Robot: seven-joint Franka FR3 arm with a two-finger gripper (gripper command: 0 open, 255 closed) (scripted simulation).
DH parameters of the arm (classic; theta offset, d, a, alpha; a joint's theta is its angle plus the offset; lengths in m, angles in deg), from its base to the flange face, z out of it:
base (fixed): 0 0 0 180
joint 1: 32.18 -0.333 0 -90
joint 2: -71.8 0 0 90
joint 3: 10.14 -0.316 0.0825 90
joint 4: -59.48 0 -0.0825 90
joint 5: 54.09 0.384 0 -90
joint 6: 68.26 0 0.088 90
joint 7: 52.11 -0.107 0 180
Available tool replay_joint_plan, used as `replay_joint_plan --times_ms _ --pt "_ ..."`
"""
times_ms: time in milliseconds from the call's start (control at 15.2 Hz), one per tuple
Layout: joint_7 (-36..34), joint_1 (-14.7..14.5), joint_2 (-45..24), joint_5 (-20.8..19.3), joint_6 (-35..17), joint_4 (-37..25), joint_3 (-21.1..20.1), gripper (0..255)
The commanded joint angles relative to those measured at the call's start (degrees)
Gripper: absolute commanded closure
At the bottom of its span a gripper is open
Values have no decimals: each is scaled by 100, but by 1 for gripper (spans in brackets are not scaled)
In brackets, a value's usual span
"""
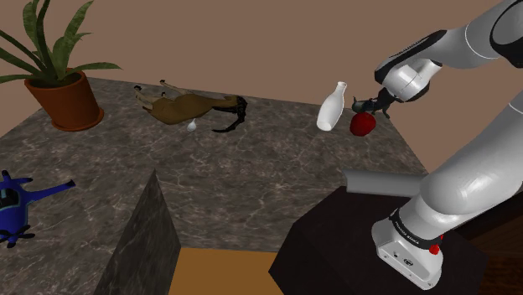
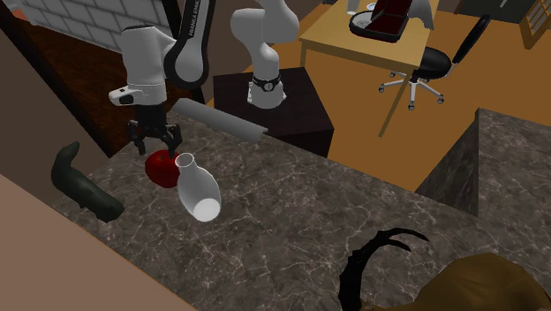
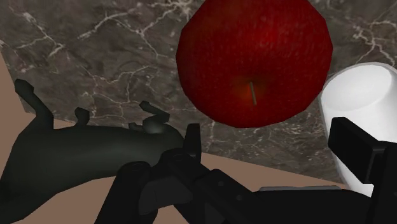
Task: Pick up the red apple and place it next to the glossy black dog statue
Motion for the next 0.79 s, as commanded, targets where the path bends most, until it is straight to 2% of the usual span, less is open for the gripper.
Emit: replay_joint_plan --times_ms 0,132,264,726 --pt "0 0 0 0 0 0 0 0" --pt "-607 -50 501 -813 186 202 188 0" --pt "-1106 32 942 -1491 404 334 224 0" --pt "-1101 66 941 -1484 405 333 190 0"
